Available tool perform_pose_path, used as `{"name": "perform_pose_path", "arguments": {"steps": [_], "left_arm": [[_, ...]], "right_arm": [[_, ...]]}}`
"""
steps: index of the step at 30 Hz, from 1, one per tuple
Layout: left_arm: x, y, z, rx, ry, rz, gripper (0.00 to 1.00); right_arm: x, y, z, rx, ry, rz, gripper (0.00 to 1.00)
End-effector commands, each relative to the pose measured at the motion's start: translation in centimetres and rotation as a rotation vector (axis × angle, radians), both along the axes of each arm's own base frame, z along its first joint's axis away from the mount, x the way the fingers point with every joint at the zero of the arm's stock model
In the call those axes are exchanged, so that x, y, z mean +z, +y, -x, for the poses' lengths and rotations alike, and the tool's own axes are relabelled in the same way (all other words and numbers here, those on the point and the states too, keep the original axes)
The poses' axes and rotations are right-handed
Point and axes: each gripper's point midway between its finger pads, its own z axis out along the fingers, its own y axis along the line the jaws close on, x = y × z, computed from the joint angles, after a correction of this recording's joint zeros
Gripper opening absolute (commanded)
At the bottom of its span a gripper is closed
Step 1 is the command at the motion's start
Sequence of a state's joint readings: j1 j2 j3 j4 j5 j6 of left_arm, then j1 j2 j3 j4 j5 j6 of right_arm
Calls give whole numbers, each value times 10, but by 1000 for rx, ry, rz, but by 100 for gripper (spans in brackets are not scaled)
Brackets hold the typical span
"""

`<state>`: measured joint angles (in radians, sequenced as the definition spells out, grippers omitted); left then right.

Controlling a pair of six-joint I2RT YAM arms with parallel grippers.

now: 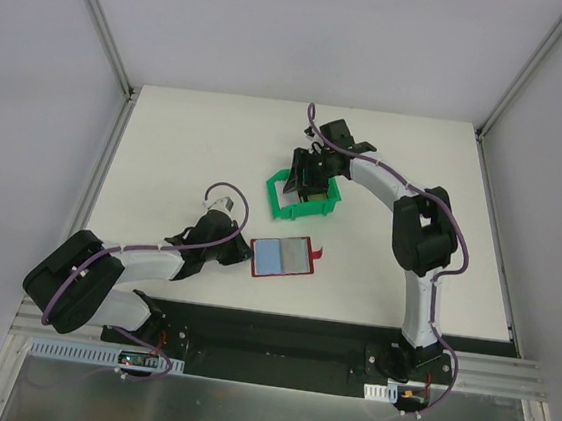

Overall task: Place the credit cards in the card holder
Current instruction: Pick up the credit card from the storage box.

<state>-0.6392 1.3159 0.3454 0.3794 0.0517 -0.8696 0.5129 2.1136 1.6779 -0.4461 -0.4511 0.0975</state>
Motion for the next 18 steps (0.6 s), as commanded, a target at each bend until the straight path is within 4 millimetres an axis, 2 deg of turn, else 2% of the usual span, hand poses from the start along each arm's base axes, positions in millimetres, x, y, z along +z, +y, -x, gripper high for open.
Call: {"name": "perform_pose_path", "arguments": {"steps": [1,3,7,11,16,18], "left_arm": [[-17,12,10,-20,54,-70,0],[-17,12,9,-20,55,-71,0],[-18,11,10,-23,59,-71,0],[-17,11,9,-21,56,-69,0],[-17,11,9,-23,56,-69,0],[-18,11,9,-21,59,-68,0]], "right_arm": [[23,5,-1,4,-35,-42,54],[21,3,-1,-1,-38,-33,49],[21,0,-2,-9,-41,-23,34],[24,-2,-4,-13,-51,-22,25],[29,-4,-6,-18,-63,-26,20],[31,-4,-6,-14,-67,-29,14]]}}
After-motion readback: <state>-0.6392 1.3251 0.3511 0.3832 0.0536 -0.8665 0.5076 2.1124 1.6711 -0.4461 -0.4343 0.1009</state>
